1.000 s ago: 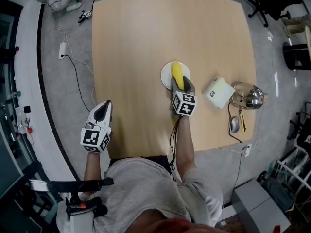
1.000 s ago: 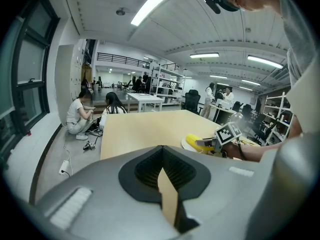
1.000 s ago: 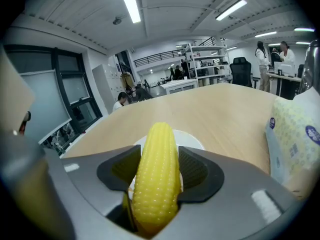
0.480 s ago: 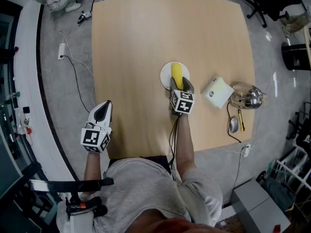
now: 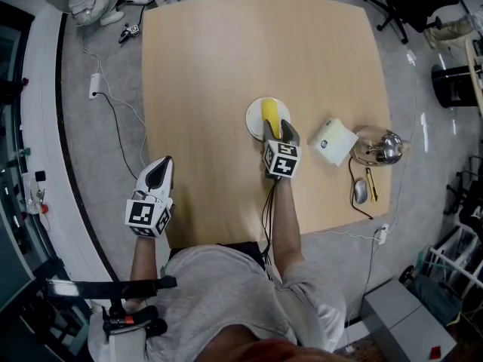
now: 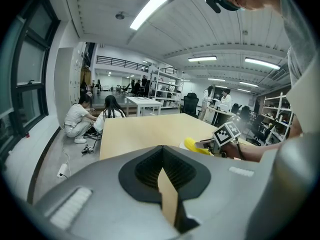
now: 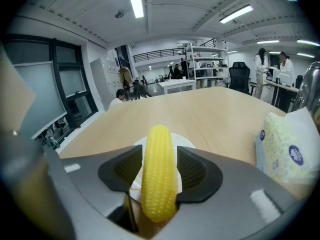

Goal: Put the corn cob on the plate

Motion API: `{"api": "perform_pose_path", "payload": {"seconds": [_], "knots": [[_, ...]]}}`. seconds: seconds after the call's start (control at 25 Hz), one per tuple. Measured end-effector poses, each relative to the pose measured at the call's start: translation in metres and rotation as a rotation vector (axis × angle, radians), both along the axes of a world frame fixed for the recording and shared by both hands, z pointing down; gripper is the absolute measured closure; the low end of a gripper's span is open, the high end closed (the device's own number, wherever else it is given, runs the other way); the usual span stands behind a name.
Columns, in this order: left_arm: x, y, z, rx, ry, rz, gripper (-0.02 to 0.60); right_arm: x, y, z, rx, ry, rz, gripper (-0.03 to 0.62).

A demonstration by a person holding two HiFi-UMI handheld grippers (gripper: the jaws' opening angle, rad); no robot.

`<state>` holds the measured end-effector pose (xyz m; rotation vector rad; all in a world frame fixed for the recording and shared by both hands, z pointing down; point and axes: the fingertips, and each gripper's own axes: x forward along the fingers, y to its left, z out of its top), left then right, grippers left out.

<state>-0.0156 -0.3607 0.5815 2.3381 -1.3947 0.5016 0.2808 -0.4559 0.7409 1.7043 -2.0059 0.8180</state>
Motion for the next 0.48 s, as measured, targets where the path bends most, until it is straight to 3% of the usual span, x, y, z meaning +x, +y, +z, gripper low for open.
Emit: {"api": "perform_pose_path", "payload": {"seconds": [0.48], "knots": [[0.003,0.008,-0.026,0.071,0.034,0.018,0.561,0.010,0.017,-0.046,0.074,0.011,0.031,0.372]]}}
